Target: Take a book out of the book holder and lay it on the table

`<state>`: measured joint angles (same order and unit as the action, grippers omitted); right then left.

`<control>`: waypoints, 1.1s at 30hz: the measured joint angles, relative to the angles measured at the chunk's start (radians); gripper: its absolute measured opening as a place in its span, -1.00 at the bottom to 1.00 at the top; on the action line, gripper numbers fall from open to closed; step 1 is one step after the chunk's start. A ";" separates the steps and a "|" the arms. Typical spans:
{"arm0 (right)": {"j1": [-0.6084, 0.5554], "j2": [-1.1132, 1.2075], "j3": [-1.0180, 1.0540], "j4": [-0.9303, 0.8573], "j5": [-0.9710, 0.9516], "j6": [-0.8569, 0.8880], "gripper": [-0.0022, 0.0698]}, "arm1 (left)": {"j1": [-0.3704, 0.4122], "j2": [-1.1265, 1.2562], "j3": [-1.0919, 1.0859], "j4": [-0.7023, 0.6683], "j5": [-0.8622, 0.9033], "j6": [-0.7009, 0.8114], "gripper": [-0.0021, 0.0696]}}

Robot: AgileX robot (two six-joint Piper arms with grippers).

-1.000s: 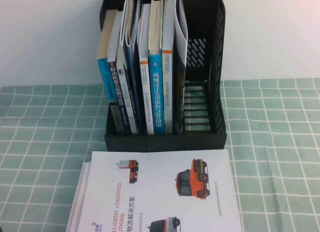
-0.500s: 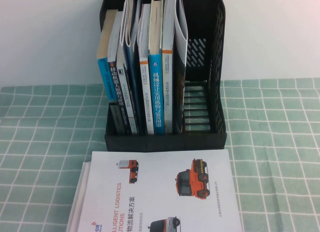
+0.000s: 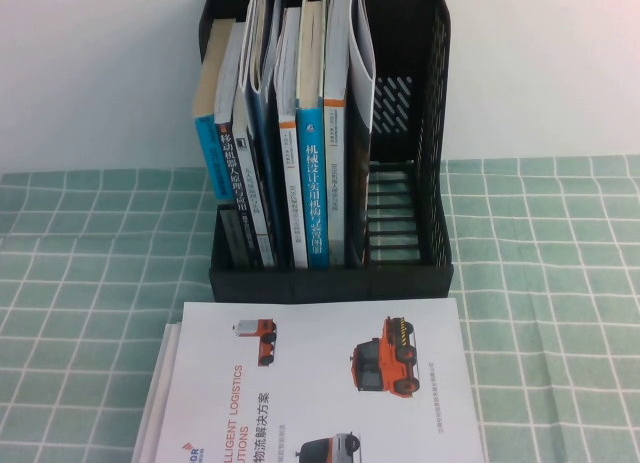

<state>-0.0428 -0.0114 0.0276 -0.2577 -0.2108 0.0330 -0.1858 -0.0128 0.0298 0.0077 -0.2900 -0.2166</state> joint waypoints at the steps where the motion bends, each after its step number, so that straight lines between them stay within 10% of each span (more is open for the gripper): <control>1: 0.000 0.000 0.000 0.002 -0.029 0.000 -0.95 | 0.000 0.000 -0.003 -0.022 0.018 0.000 -0.95; 12: 0.000 0.000 -0.111 0.002 0.131 0.016 -0.95 | 0.000 0.189 -0.371 -0.001 0.501 -0.001 -0.95; 21: 0.000 0.183 -0.376 0.002 0.303 0.017 -0.94 | -0.012 0.515 -0.501 0.040 0.320 -0.001 -0.95; 33: 0.000 0.692 -0.421 -0.561 -0.423 0.414 -0.94 | -0.367 1.043 -0.818 0.144 0.260 -0.001 -0.95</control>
<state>-0.0428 0.6805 -0.3929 -0.8190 -0.6341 0.4470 -0.5531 1.0306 -0.7887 0.1520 -0.0298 -0.2180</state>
